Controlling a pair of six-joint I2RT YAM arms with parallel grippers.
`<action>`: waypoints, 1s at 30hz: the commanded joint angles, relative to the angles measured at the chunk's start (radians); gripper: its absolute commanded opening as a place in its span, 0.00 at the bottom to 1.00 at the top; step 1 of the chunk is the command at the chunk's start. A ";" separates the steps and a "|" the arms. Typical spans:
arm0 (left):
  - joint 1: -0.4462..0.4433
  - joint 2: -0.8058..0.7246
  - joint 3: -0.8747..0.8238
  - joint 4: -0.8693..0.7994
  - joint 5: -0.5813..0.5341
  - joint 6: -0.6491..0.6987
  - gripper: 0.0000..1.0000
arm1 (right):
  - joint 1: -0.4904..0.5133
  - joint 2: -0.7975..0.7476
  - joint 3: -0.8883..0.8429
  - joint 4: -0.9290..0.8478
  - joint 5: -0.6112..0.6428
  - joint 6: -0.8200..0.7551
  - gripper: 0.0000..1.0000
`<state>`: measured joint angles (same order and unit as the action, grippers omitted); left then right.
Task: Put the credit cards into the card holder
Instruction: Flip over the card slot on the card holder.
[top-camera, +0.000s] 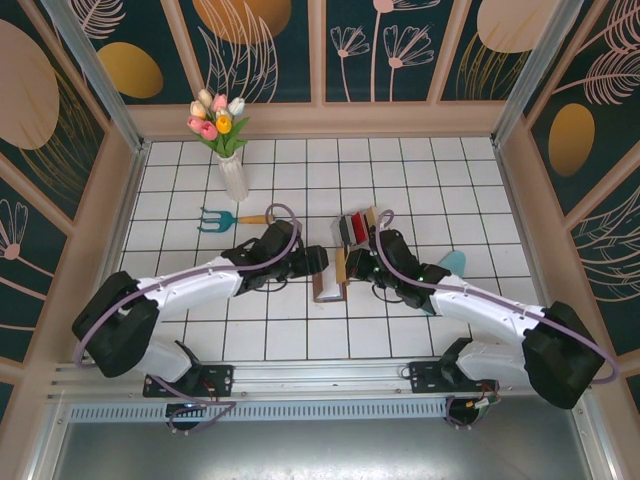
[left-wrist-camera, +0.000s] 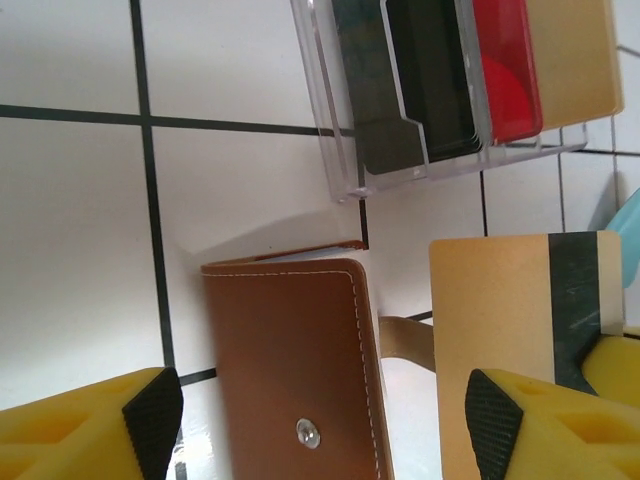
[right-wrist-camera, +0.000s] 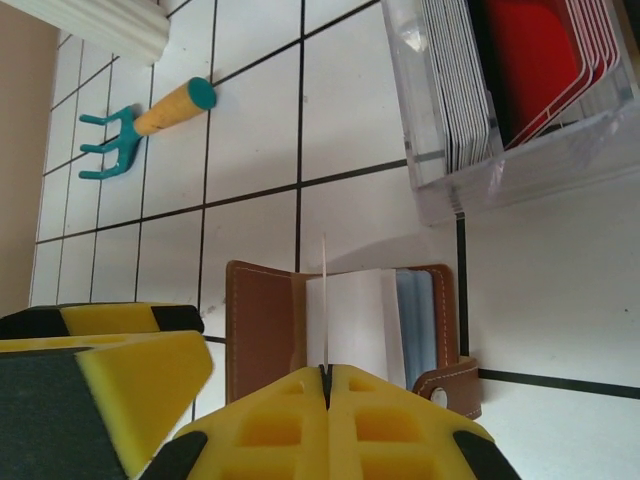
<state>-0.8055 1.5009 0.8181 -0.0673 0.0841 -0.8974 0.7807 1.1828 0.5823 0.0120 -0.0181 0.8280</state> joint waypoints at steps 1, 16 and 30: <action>-0.016 0.054 0.042 -0.049 -0.019 0.025 0.75 | 0.006 0.021 0.001 0.009 -0.004 0.021 0.02; -0.016 0.044 -0.007 -0.061 -0.115 0.032 0.18 | 0.007 0.111 0.040 -0.091 0.053 -0.009 0.02; -0.017 0.038 -0.117 0.079 -0.089 -0.050 0.00 | 0.041 0.162 0.073 -0.074 0.045 -0.005 0.02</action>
<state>-0.8192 1.5497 0.7246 -0.0254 -0.0101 -0.9154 0.8055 1.3411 0.6212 -0.0669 0.0257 0.8185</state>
